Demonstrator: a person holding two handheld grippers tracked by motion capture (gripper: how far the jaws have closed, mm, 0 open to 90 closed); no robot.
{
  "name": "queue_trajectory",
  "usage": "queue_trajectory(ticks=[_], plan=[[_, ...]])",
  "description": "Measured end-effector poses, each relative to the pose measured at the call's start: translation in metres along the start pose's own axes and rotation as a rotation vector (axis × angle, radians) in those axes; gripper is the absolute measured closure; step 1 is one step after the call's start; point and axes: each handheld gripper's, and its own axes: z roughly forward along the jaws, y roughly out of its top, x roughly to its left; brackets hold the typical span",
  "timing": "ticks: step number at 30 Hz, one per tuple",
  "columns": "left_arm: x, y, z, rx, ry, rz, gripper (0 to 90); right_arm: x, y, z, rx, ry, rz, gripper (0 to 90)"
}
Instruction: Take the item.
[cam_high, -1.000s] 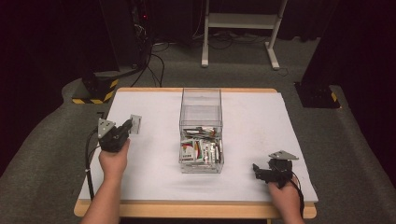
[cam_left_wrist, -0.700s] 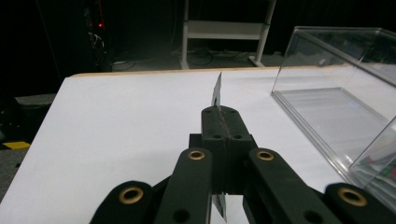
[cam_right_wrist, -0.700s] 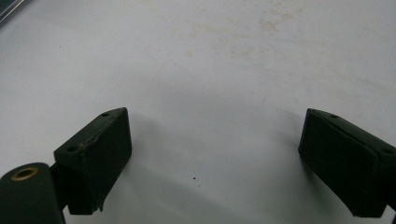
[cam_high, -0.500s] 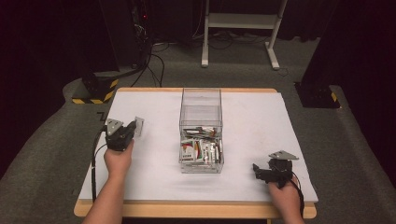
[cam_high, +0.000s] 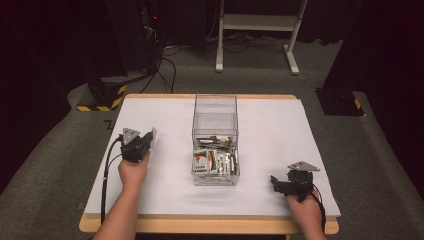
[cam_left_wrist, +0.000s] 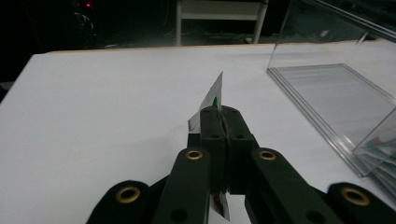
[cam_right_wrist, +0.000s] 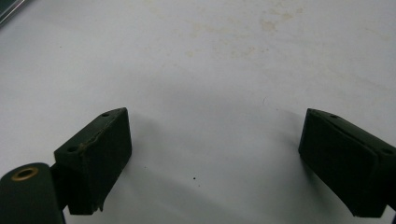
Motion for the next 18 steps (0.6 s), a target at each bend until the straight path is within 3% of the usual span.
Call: queue_trajectory(ticks=[5,6,9,13,18], plan=[[-0.013,-0.002,0.006,0.020,-0.047,-0.001,80.2,0.000,0.000,0.000,0.000,0.000,0.000,9.3],[-0.020,-0.003,0.007,0.022,-0.085,-0.006,76.2,0.000,0.000,0.000,0.000,0.000,0.000,9.3],[-0.029,-0.003,0.006,0.020,-0.123,-0.006,70.5,0.000,0.000,0.000,0.000,0.000,0.000,9.3],[-0.032,-0.003,0.004,0.019,-0.138,-0.007,67.6,0.000,0.000,0.000,0.000,0.000,0.000,9.3],[-0.029,-0.008,0.001,0.039,-0.128,-0.007,65.5,0.000,0.000,0.000,0.000,0.000,0.000,9.2]])
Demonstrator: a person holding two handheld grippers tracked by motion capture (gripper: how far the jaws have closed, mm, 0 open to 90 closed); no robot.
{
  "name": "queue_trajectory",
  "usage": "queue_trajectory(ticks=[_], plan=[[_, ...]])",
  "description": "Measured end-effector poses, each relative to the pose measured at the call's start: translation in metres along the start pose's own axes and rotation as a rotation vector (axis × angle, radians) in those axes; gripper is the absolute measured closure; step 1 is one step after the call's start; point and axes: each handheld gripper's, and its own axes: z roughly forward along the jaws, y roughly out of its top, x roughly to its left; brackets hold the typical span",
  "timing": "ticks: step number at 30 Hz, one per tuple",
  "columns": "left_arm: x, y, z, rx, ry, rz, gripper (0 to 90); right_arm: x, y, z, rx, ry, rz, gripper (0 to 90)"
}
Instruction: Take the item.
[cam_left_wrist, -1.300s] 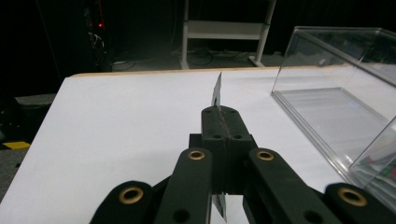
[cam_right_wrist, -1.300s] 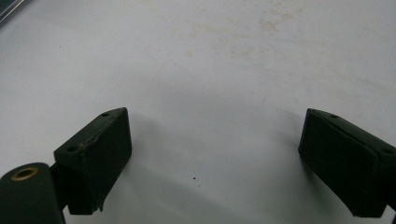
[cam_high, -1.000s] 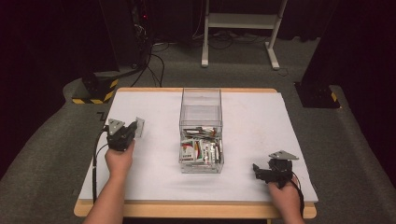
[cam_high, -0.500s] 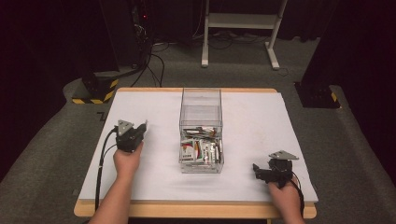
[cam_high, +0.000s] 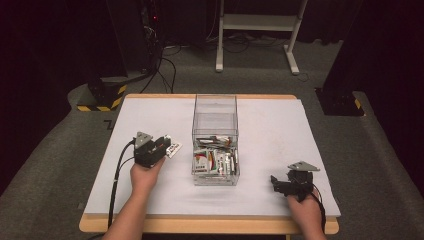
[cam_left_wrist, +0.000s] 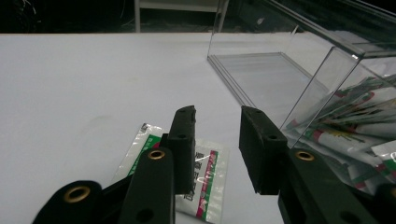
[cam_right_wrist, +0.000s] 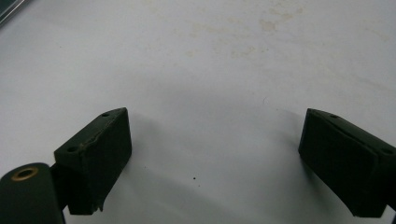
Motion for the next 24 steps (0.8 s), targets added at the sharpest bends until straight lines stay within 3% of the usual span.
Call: queue_trajectory(ticks=[20,24], plan=[[-0.002,-0.022,-0.012,0.117,0.015,0.059,60.5,0.000,0.000,0.000,0.000,-0.001,-0.003,9.1],[-0.003,-0.027,-0.015,0.148,0.019,0.086,59.1,0.000,0.000,0.000,0.001,-0.001,-0.003,9.2]])
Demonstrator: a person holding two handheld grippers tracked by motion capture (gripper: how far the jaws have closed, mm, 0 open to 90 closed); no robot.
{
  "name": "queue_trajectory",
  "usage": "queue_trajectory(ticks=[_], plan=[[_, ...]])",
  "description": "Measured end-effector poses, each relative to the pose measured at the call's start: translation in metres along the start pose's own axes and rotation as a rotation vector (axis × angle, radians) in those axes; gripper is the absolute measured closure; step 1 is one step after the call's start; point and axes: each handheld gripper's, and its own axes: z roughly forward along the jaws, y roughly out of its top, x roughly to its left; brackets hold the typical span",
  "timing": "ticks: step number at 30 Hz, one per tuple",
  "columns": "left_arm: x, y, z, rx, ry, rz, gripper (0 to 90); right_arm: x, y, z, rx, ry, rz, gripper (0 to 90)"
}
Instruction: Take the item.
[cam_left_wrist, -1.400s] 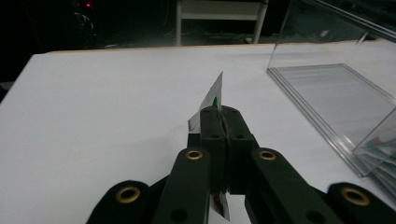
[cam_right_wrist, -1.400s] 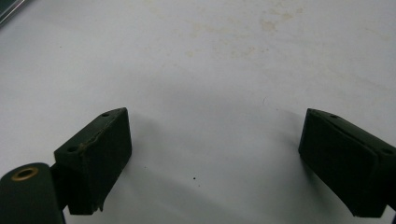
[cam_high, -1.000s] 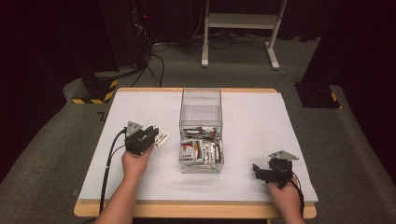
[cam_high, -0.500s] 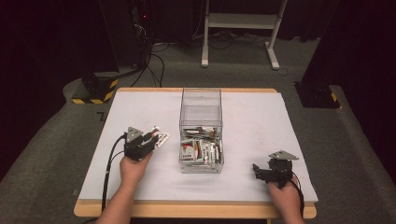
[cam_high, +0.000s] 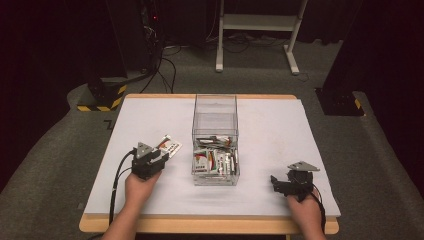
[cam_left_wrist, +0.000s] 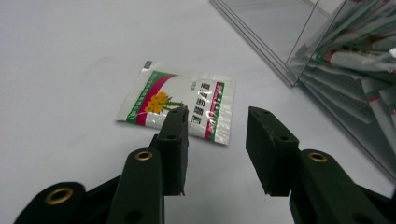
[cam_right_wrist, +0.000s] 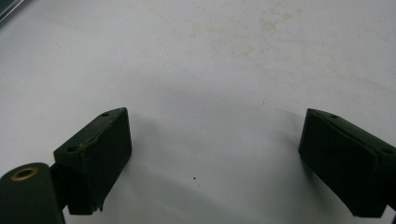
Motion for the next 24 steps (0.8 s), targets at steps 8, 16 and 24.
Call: queue_trajectory(ticks=[8,16,24], plan=[[0.001,-0.007,-0.008,0.044,0.014,0.040,55.8,0.000,0.000,0.000,0.001,0.000,0.002,9.2],[0.008,-0.021,-0.021,0.075,0.017,0.041,53.2,0.000,0.000,0.000,0.001,-0.001,0.002,9.2],[0.022,-0.037,-0.042,0.089,0.043,0.047,51.2,0.000,0.000,0.000,0.001,-0.001,0.002,9.2]])
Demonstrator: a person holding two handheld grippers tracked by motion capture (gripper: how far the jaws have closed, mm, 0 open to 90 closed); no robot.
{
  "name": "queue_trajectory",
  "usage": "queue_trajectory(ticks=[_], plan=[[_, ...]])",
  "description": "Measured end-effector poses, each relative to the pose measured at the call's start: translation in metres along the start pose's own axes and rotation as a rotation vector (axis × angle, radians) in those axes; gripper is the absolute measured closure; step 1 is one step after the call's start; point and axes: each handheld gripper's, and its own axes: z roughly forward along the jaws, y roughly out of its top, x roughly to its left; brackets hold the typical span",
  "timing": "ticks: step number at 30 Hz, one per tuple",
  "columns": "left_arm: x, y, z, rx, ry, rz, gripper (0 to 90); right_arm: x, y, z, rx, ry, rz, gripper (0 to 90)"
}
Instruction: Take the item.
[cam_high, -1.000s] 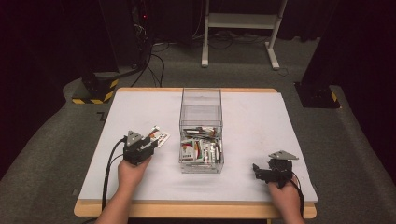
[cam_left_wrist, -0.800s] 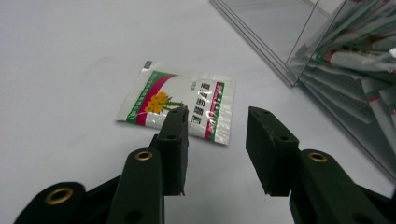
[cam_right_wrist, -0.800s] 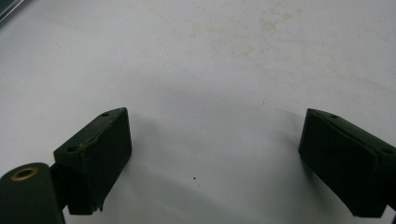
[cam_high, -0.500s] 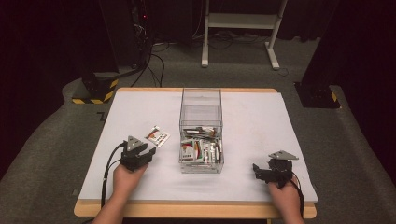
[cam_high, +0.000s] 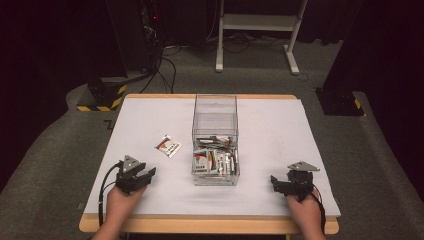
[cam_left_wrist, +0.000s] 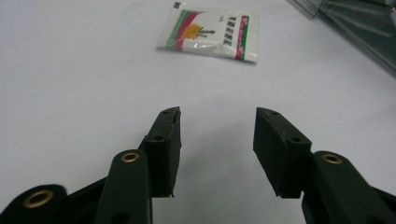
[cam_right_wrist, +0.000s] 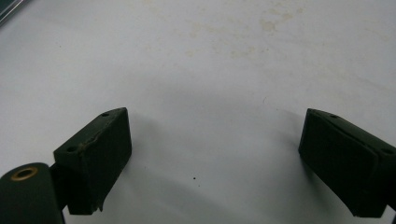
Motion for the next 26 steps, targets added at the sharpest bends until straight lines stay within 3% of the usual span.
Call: queue_trajectory(ticks=[5,11,26], plan=[[0.014,-0.013,-0.009,0.027,0.051,0.022,50.5,0.000,0.000,0.000,0.000,-0.001,0.000,9.1],[0.021,-0.016,-0.009,0.041,0.011,-0.010,46.5,0.000,0.000,0.000,0.000,0.000,0.000,9.1],[0.019,-0.016,-0.008,0.034,0.014,-0.010,43.6,0.000,0.000,0.000,0.001,-0.003,0.002,9.1]])
